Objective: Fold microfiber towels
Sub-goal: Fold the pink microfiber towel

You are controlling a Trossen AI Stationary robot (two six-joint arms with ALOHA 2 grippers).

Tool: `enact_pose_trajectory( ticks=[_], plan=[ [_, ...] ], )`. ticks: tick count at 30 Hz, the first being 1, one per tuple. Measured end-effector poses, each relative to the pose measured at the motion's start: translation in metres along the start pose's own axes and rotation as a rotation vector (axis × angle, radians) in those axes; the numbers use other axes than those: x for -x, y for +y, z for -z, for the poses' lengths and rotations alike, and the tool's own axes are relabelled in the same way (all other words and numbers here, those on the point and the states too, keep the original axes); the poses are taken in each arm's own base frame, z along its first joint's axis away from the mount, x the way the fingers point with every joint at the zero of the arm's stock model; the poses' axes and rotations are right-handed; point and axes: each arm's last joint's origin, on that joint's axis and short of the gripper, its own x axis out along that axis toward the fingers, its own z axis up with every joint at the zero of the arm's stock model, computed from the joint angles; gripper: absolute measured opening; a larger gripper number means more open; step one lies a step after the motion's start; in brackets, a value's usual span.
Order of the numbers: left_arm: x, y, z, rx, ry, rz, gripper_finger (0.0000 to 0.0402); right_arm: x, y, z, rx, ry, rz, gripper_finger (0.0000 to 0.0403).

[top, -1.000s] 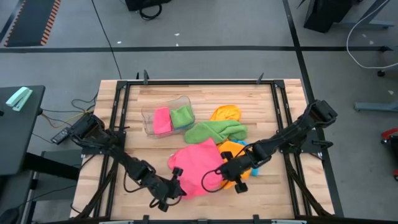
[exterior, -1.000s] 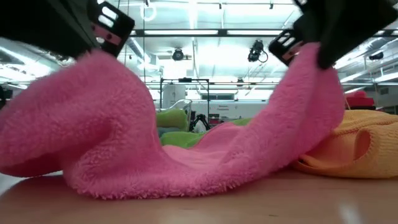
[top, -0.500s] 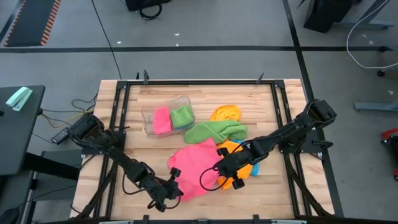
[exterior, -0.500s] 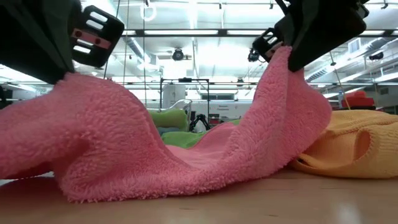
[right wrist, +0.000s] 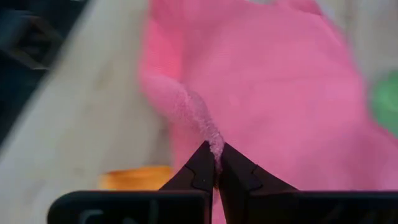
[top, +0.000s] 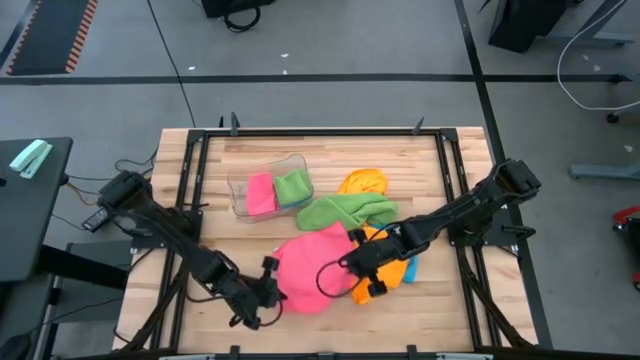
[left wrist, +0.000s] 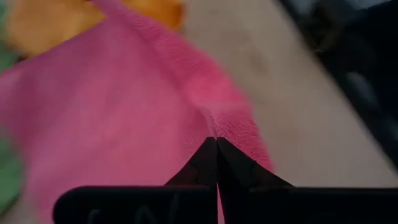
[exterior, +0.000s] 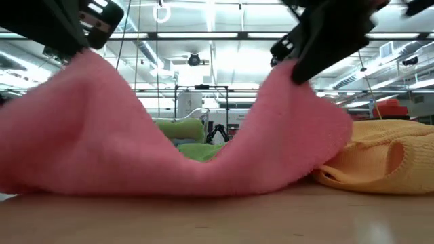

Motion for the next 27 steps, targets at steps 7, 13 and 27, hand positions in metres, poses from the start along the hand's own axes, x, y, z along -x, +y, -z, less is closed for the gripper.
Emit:
enact_pose_trajectory(
  ticks=[7,13,27],
  plan=[
    [0.003,0.018,0.012,0.089,0.143,-0.126,0.0018,-0.001,-0.027,0.001,-0.085,0.02,0.105,0.0023],
    [-0.01,0.027,0.022,0.104,0.221,-0.202,0.0006,-0.002,-0.049,0.003,-0.131,0.027,0.149,0.0023],
    [-0.03,0.035,0.035,0.135,0.311,-0.261,0.0007,-0.014,-0.063,0.032,-0.153,0.043,0.142,0.0023]
  ],
)
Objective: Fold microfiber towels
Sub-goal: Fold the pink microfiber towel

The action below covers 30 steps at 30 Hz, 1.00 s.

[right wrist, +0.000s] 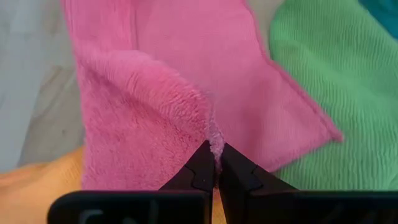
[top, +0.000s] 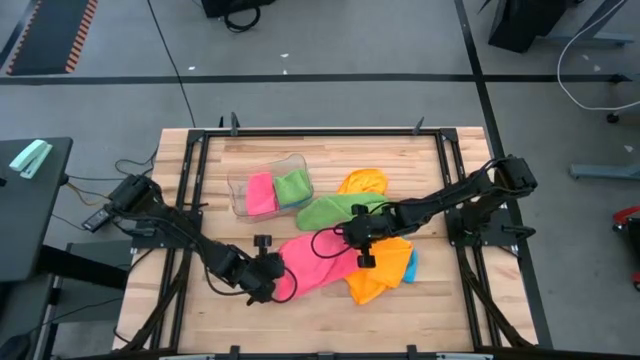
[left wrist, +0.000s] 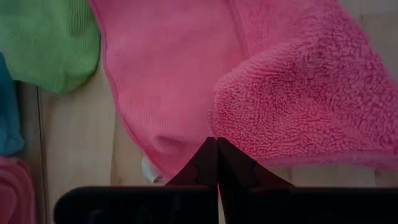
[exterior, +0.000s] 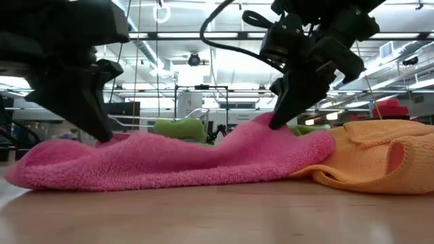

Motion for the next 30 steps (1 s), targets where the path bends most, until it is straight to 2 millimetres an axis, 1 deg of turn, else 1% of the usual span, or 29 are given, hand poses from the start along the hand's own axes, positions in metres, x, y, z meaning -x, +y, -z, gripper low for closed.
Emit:
enact_pose_trajectory(
  ticks=[5,12,18,22,25,27,30],
  plan=[
    [0.003,0.002,-0.002,0.012,-0.021,-0.015,0.0019,-0.001,-0.008,-0.004,0.013,-0.038,0.014,0.0023],
    [0.011,0.008,0.001,0.009,0.013,-0.025,0.0006,-0.002,-0.026,-0.009,0.044,-0.076,0.043,0.0023],
    [0.011,0.008,0.002,0.017,0.019,-0.029,0.0023,-0.002,-0.04,-0.009,0.042,-0.072,0.047,0.0023],
    [0.011,0.008,0.002,0.017,0.019,-0.027,0.0013,-0.008,-0.041,-0.005,0.041,-0.045,-0.004,0.0023],
    [0.011,0.007,0.002,0.018,0.027,-0.01,0.0006,-0.018,-0.04,-0.001,0.043,-0.014,-0.018,0.0026],
    [0.011,0.008,0.002,0.019,0.03,-0.006,0.0007,-0.024,-0.041,0.001,0.042,-0.001,-0.015,0.0034],
    [0.011,0.008,0.003,0.018,0.041,-0.005,0.0018,-0.025,-0.042,0.0,0.039,-0.005,-0.008,0.0053]
  ],
)
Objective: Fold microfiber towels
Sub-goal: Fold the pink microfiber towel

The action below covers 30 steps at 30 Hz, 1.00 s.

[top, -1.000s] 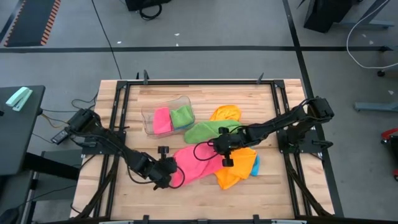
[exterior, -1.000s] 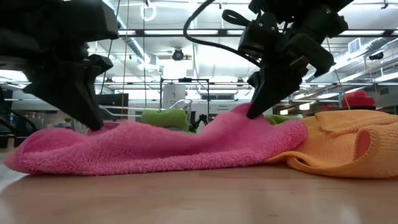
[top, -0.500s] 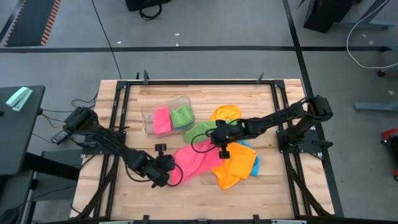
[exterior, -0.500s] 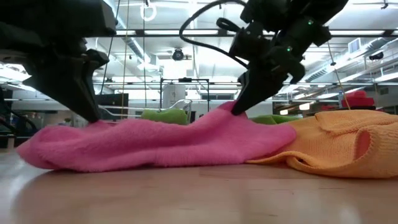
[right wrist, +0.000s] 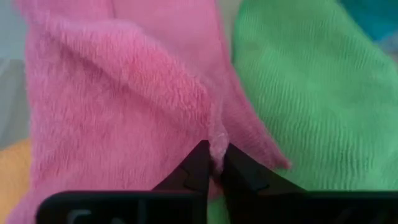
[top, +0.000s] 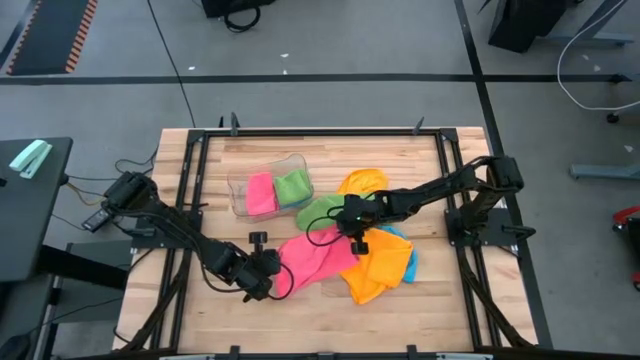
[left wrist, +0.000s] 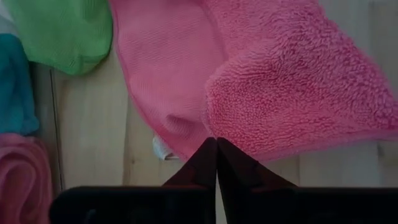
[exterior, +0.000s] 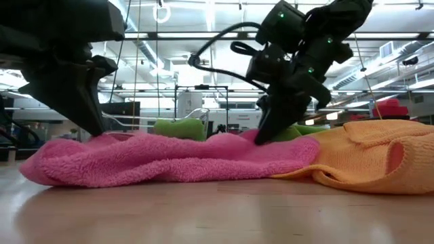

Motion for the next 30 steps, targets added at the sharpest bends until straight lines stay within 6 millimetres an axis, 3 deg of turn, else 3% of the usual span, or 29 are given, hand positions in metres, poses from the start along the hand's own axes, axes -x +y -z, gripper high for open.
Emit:
enact_pose_trajectory(
  ticks=[8,12,19,24,30],
  plan=[
    [0.0,0.0,0.001,-0.005,0.008,-0.001,0.0012,0.0,-0.003,0.004,-0.056,0.057,0.01,0.0125],
    [0.0,0.001,0.001,-0.008,0.01,-0.002,0.0006,0.006,-0.008,-0.007,-0.091,0.082,0.021,0.0145],
    [0.0,0.0,0.001,-0.007,0.01,-0.001,0.0028,0.018,-0.01,-0.021,-0.074,0.174,0.053,0.0161],
    [0.0,0.0,0.001,-0.009,0.01,-0.001,0.0016,0.03,-0.01,-0.038,-0.068,0.206,0.063,0.0163],
    [0.0,0.001,0.001,-0.004,0.014,-0.004,0.0013,0.031,0.016,-0.059,0.028,0.027,-0.063,0.0163]
  ],
)
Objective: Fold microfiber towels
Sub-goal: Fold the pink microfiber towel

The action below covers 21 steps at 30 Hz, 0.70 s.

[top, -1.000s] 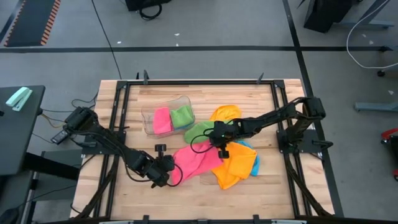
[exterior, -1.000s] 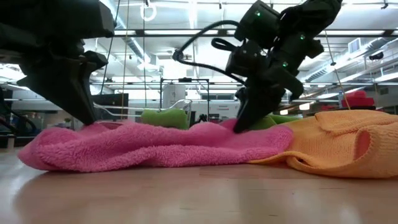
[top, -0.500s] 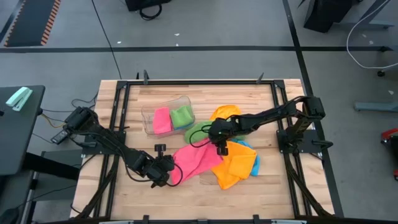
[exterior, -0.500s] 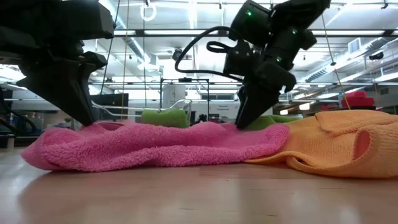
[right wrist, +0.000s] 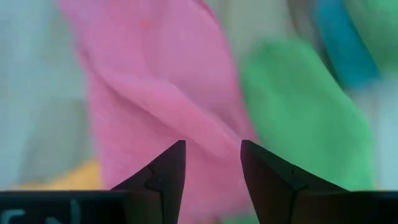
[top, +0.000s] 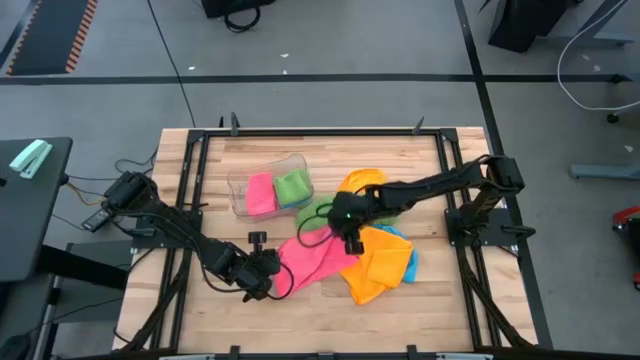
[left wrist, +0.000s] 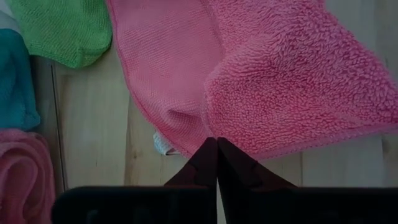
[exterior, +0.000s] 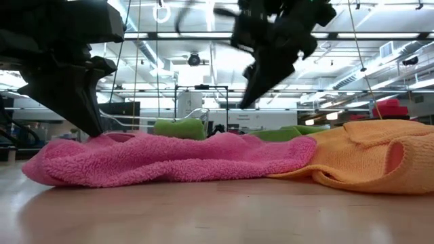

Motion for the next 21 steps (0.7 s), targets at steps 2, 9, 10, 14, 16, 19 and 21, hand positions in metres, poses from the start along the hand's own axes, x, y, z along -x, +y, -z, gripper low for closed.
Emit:
enact_pose_trajectory(
  ticks=[2,9,10,14,16,19,21],
  plan=[
    [0.0,0.001,0.001,0.011,0.01,-0.004,0.0024,-0.004,0.011,0.001,0.042,-0.04,-0.017,0.0163],
    [0.0,0.001,0.002,0.046,0.021,-0.01,0.0057,-0.017,0.028,0.018,0.029,-0.104,-0.041,0.0163],
    [0.001,0.001,0.001,0.047,0.022,-0.011,0.0062,-0.019,0.029,0.021,0.023,-0.101,-0.043,0.0163],
    [0.006,0.0,-0.006,0.036,0.027,0.001,0.0086,-0.022,0.032,0.026,0.004,-0.102,-0.05,0.0162],
    [0.01,0.001,-0.007,0.022,0.067,0.02,0.0095,-0.023,0.034,0.029,-0.007,-0.108,-0.055,0.0162],
    [0.012,0.002,-0.003,0.013,0.132,0.033,0.01,-0.024,0.041,0.029,0.004,-0.143,-0.07,0.0162],
    [0.011,0.003,0.0,0.007,0.164,0.017,0.0099,-0.024,0.048,0.03,0.028,-0.148,-0.084,0.0162]
  ],
)
